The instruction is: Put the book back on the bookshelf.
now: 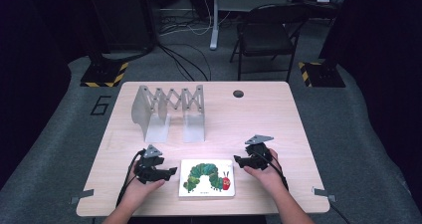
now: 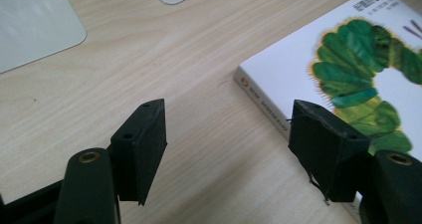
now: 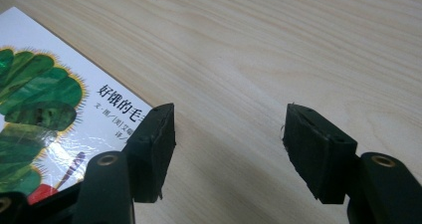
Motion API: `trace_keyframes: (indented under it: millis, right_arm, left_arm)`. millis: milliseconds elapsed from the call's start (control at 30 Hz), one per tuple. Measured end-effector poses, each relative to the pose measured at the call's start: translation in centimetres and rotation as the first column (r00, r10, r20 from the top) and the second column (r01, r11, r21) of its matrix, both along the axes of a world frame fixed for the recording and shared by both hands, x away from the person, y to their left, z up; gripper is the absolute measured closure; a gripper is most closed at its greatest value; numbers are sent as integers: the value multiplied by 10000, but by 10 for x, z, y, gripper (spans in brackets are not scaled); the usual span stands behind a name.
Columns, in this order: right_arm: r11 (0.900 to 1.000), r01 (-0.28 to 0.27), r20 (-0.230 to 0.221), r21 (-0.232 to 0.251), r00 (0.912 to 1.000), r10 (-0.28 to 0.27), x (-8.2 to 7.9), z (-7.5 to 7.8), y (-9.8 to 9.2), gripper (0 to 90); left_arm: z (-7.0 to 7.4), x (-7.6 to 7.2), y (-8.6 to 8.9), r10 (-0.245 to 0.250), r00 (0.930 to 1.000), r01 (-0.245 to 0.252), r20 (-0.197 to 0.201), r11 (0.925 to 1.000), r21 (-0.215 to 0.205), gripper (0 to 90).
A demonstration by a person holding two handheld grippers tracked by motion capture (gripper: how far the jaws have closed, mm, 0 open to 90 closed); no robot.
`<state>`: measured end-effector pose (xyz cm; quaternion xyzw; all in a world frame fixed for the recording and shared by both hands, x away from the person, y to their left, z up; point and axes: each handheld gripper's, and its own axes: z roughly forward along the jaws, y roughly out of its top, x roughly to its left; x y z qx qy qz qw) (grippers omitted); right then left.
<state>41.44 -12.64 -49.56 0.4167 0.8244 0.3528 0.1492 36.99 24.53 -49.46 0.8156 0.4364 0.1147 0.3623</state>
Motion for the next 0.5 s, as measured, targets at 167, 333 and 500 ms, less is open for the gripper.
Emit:
trace_keyframes:
  millis: [167, 333, 500]
  right_arm:
    - [10000, -96, 77, 9, 9999, 96, -3, 4, 1, 379]
    - [9998, -181, -64, 66, 9998, 181, -5, 8, 3, 386]
    - [9995, -318, -152, 34, 9994, 318, -7, 9, 7, 385]
  left_arm:
    - [7, -1, -3, -78, 9999, 76, -139, 9999, -127, 309]
    - [8, -5, -5, -170, 9997, 171, -197, 9998, 68, 326]
    - [10, -15, -8, -452, 9990, 452, -65, 9989, 105, 327]
